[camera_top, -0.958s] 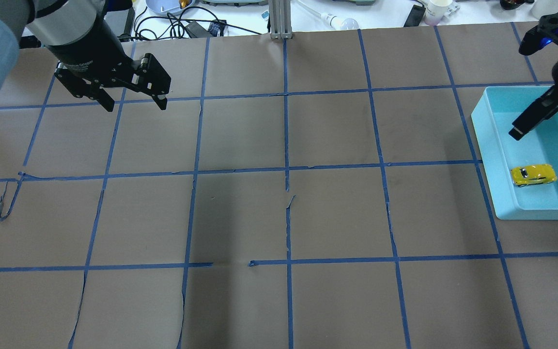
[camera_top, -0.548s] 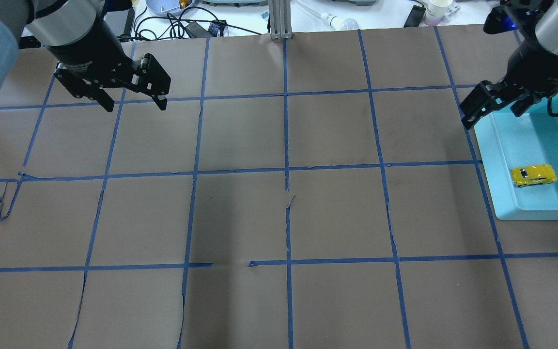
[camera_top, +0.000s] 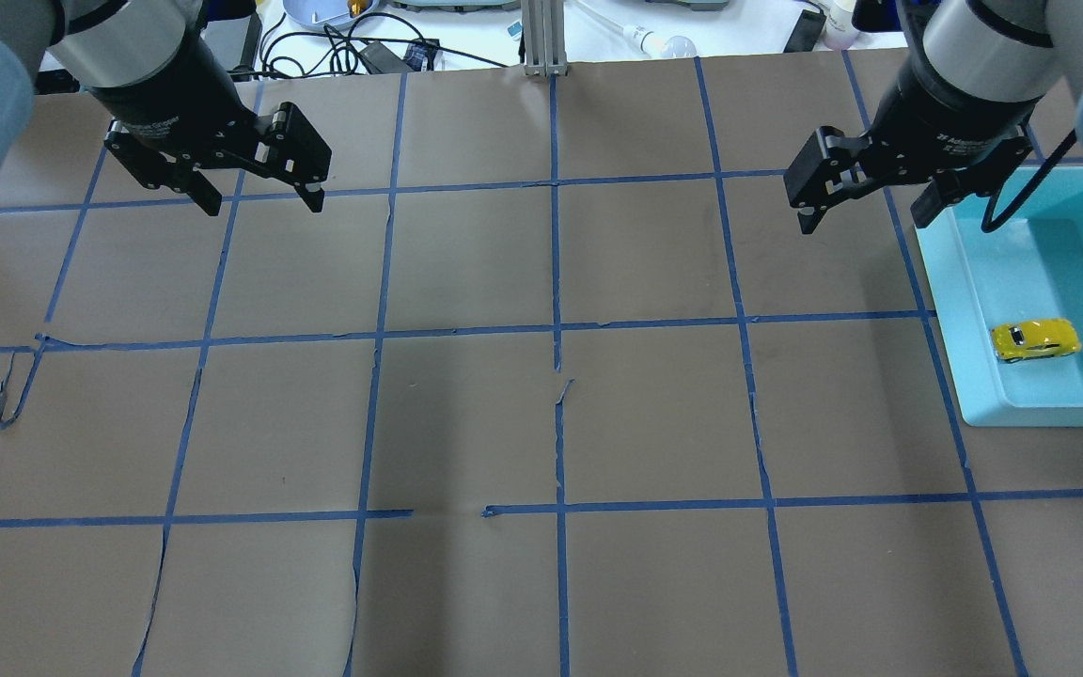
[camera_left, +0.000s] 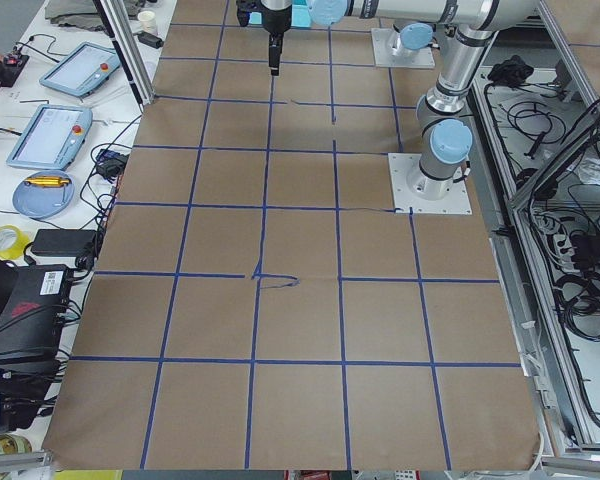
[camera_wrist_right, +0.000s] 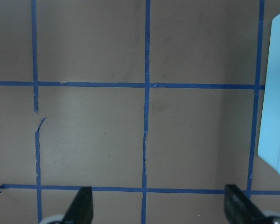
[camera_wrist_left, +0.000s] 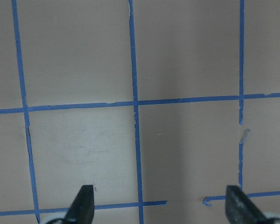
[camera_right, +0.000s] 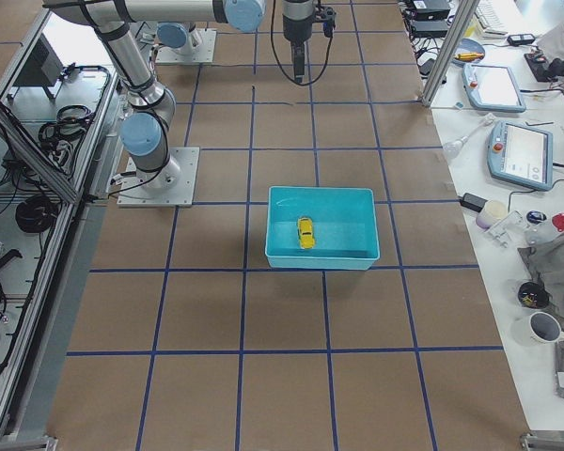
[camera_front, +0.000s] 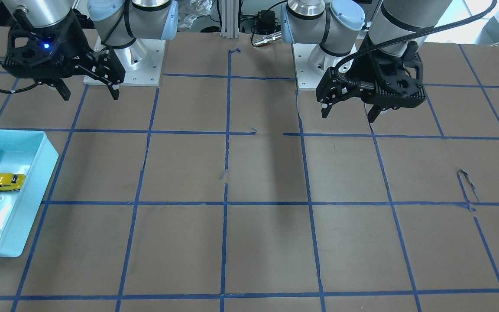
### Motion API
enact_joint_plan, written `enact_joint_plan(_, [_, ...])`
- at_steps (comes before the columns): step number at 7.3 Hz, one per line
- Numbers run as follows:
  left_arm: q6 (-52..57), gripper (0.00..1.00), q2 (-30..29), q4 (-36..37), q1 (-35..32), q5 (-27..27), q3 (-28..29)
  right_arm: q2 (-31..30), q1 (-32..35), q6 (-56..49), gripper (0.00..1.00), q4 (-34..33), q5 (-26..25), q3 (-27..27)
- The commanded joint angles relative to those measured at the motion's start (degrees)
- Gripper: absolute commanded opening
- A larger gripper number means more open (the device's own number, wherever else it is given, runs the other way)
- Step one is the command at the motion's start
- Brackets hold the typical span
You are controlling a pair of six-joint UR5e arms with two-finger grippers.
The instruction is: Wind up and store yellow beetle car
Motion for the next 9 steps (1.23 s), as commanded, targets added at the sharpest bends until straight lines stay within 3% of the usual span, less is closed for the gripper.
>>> enact_joint_plan(1, [0.0,1.0,0.0,0.0,0.1,0.0,0.0,0.0,2.9,3.5,1.0,0.5,-0.2,-0.2])
enact_joint_plan(2, [0.0,1.0,0.0,0.0,0.3,0.1,0.1,0.2,3.9,7.2,1.0,1.2,-0.7,-0.2])
enact_joint_plan(9, [0.0,1.0,0.0,0.0,0.0,0.0,0.1,0.6,2.0,6.1,1.0,0.2,-3.5,0.1])
